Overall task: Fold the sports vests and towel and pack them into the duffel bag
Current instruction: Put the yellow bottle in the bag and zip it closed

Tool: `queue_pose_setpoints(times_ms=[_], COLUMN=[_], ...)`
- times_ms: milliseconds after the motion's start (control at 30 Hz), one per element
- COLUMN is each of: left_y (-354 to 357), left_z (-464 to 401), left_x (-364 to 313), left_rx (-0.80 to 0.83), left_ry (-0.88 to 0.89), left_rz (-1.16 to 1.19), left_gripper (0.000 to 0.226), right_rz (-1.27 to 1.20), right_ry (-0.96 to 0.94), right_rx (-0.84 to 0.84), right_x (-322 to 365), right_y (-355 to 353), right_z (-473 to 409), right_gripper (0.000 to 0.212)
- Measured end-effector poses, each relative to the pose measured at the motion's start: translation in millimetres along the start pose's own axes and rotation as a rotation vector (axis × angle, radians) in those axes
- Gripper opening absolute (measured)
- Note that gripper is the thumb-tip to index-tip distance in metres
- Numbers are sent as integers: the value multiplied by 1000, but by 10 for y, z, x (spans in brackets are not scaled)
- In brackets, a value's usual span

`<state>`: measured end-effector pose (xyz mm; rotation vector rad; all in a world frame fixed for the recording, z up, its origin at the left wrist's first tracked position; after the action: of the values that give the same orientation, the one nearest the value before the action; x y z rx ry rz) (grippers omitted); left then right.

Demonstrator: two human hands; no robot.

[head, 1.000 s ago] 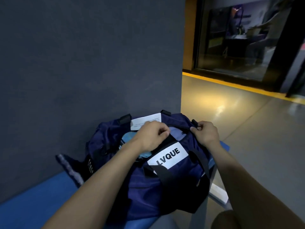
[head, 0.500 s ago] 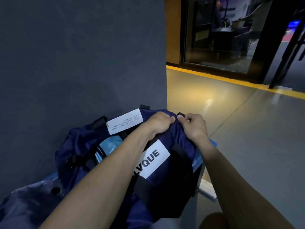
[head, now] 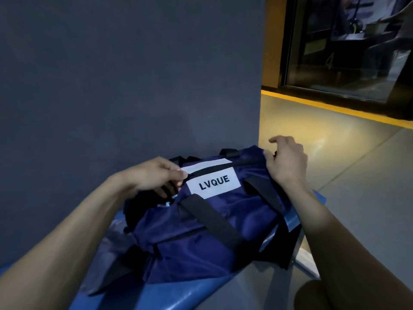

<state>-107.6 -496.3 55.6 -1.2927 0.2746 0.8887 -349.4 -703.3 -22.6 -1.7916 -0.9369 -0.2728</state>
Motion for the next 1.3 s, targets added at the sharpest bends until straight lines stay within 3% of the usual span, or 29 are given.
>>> queue_pose_setpoints(times_ms=[100,167,233,433,733,833,967,1033,1133,1200,1233,1300], left_y=[100,187,237,293,28,-285,-300,-226,-126,54,179,372], left_z=[47,12,-9,42,325,634,932,994,1090,1170,1187,1201], left_x=[46,27,35,74,278,612,944,1125,1685,2115,2272,2407], left_rx=[-46,-65,-101,-207,-400,-457,-382,-477,-625,-569,-534,-561], left_ry=[12,25,29,42,15,-66,-9,-26,-247,-511,-597,-639], left_rz=[77,100,35,-114,-431,-358,-150,7,-56,-187,-128,234], left_gripper=[32,36,41,37,42,45,44,40,32,42,49,50], right_rz=[-347,-374,-343,-277,-195,-180,-126,-191,-264,-302,-315,-331], right_ry=[-481,-601,-575,-595,-645,-572,-617,-646,-708,-774,-809,-877], right_rx=[307,529,594,572,294,268,388,387,389,406,419,443], right_x=[667,939,1014,962,1042,974,1143,1262,1453,1613,1692,1828], right_y=[129,270,334,325,340,292,373,400,389,390,403,452], right_z=[219,436,510,535,559,484,586,674,793,918,983,1108], right_gripper=[33,36,37,32,7,9,19,21,22,24,25,23])
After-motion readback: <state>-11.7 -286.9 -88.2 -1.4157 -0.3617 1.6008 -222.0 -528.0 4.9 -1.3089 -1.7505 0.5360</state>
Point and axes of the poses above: each hand's wrist, its own z-axis away from the middle knuckle, its own y-axis out of the palm, x = y × z, the point moved 1 cm from there along -z, towards the middle knuckle, and after that the axes turned 7 degrees about -z, right-handed, at the moved point
